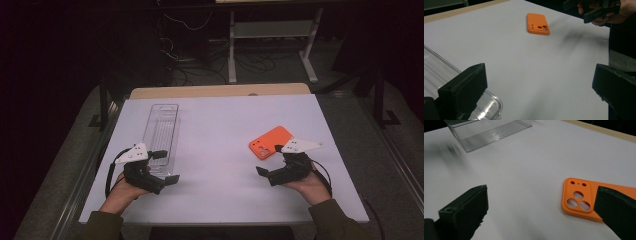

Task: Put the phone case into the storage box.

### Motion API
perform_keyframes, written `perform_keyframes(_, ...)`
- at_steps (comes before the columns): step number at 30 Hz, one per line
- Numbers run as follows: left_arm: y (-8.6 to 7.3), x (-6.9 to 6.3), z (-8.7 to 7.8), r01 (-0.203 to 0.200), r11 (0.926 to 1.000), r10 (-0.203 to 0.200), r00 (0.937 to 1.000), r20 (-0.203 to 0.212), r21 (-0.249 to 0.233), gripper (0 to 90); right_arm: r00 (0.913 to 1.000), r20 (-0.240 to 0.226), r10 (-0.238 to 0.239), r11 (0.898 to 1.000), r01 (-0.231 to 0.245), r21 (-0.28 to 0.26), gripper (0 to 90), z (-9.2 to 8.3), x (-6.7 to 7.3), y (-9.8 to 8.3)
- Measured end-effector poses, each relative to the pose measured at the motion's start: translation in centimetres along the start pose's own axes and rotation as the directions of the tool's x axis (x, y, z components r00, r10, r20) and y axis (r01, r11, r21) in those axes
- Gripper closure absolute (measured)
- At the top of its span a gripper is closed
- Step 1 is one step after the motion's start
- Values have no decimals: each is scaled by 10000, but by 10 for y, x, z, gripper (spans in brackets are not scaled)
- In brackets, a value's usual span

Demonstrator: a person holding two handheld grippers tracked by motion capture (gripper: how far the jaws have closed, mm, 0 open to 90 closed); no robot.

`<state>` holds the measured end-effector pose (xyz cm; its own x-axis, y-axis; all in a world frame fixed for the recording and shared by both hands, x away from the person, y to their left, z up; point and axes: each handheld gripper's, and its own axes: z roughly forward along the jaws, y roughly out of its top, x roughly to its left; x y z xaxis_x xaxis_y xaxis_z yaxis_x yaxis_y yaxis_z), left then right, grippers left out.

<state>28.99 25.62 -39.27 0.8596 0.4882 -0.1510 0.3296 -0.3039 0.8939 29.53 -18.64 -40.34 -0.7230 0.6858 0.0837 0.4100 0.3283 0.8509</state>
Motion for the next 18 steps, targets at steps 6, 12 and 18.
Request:
perform_keyframes(6,0,0,0,-12,10000,12,10000,36,49,0,10000,43,33,10000,-33,-81,0,3,-6,5)
perform_keyframes(12,0,0,0,26,10000,-26,10000,14,51,0,9999,56,97,9999,-96,-62,0,3,-7,7)
perform_keyframes(18,0,0,0,1,10000,-1,10000,-13,43,0,9999,93,79,10000,-79,-35,0,4,-8,10)
